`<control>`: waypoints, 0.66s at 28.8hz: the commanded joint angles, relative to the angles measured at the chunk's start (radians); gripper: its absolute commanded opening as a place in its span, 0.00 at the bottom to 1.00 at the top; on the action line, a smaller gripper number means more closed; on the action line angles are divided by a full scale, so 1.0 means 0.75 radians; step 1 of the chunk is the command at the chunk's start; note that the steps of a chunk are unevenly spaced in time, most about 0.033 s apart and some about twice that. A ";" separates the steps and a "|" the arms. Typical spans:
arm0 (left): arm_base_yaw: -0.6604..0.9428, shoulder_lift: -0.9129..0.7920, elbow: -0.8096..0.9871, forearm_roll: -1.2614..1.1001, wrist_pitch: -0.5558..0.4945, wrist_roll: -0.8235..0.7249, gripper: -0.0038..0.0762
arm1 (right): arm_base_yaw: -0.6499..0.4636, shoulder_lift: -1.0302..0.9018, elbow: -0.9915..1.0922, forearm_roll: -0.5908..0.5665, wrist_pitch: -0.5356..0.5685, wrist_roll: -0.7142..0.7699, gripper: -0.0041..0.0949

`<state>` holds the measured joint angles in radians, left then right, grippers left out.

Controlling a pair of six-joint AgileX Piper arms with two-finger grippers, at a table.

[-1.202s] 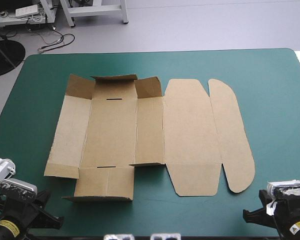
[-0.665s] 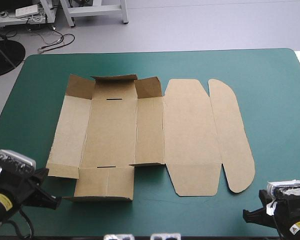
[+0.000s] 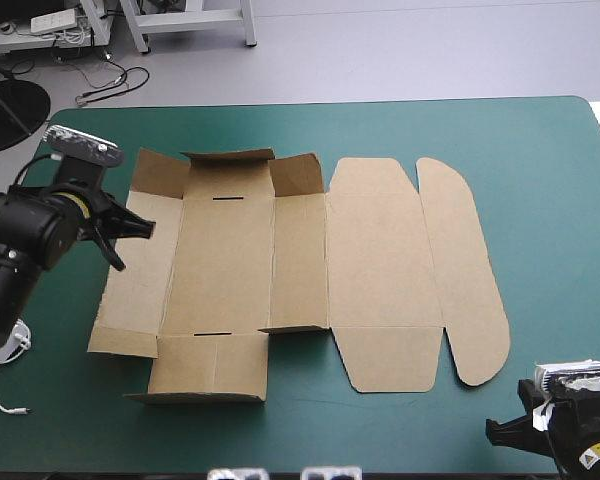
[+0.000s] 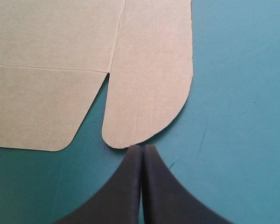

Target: Fold the box

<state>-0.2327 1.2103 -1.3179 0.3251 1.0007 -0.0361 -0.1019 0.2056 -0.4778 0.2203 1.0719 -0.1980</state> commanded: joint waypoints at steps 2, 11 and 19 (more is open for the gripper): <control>0.396 0.073 -0.135 -0.362 -0.048 0.185 0.07 | 0.003 0.021 -0.032 0.018 -0.074 -0.004 0.02; 1.063 0.269 -0.092 -1.203 0.331 0.567 0.07 | 0.003 0.023 -0.032 0.018 -0.074 -0.004 0.02; 1.091 0.428 -0.075 -1.227 0.387 0.594 0.07 | 0.003 0.023 -0.032 0.018 -0.074 -0.004 0.02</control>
<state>0.5885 1.5435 -1.3519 -0.5400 1.2257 0.4041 -0.1019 0.2056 -0.4778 0.2203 1.0719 -0.1980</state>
